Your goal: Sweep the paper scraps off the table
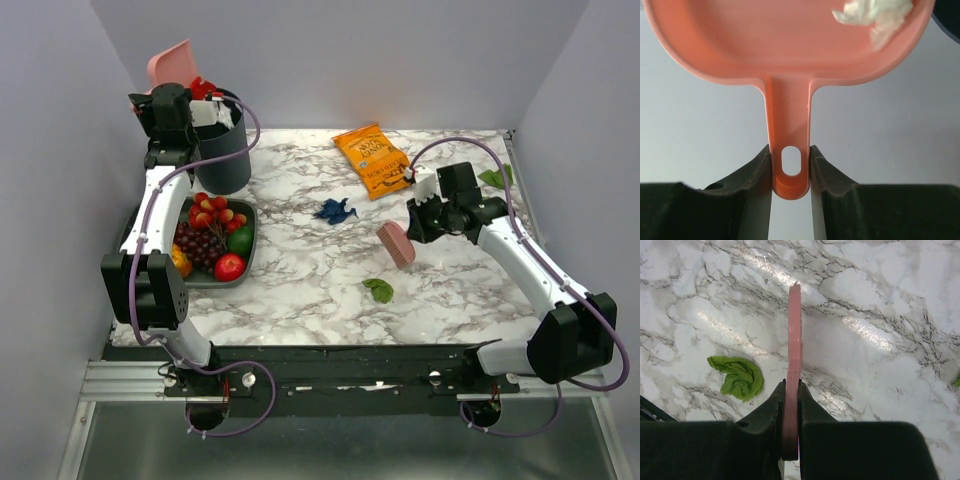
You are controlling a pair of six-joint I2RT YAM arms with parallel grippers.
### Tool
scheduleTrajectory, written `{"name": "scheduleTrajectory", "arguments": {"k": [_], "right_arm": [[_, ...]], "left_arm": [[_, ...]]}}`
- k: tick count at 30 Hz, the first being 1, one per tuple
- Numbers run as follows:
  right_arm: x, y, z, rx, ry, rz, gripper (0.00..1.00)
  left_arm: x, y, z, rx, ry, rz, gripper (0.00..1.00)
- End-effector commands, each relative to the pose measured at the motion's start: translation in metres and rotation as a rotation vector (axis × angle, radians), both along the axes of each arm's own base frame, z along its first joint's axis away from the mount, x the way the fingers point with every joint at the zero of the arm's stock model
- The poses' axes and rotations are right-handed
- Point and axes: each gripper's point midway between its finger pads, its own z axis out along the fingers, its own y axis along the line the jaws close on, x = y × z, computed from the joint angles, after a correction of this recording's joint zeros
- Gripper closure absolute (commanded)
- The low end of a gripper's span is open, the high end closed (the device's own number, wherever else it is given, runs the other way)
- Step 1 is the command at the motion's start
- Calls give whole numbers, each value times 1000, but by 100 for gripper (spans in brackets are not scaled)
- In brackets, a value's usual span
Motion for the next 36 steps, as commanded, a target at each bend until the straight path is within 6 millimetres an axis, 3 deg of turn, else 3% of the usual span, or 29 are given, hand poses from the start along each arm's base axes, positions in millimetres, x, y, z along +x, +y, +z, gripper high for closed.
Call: {"name": "scheduleTrajectory", "arguments": {"k": [1, 13, 16, 17, 19, 22, 23, 25, 26, 27, 28, 31, 33, 34, 36], "right_arm": [[-1, 3, 7, 31, -22, 7, 99], [1, 0, 11, 31, -47, 6, 99], [6, 1, 22, 37, -75, 10, 99], [6, 2, 29, 47, -90, 17, 100], [18, 1, 55, 61, -158, -18, 99], [44, -21, 86, 51, -248, -154, 100], [56, -30, 106, 42, -300, -206, 99], [74, -47, 113, -8, -338, -257, 99], [83, -63, 118, -80, -376, -287, 99], [92, -70, 126, -105, -413, -300, 100], [101, -88, 121, -166, -419, -347, 100], [120, -141, 116, -332, -441, -452, 99], [127, -176, 115, -408, -444, -527, 99], [130, -205, 117, -431, -440, -599, 99], [140, -235, 107, -458, -421, -694, 99]], "left_arm": [[-6, -7, 33, 150, -84, -36, 100], [3, -5, 65, 160, -189, -16, 100], [-3, -3, 91, 77, -288, 30, 100], [-10, -4, 108, -32, -346, 29, 100], [-13, -38, 120, -181, -368, -66, 100], [-26, -85, 119, -384, -336, -210, 100], [-27, -117, 96, -412, -241, -271, 100], [-40, -160, 78, -483, -165, -377, 100], [-48, -200, 41, -509, -41, -445, 100], [-56, -218, 25, -560, 5, -478, 100], [-67, -235, 13, -598, 50, -523, 100], [-106, -294, -57, -711, 328, -632, 100], [-134, -312, -104, -741, 513, -642, 100], [-144, -318, -124, -733, 586, -641, 100], [-166, -323, -169, -716, 720, -608, 100]]}}
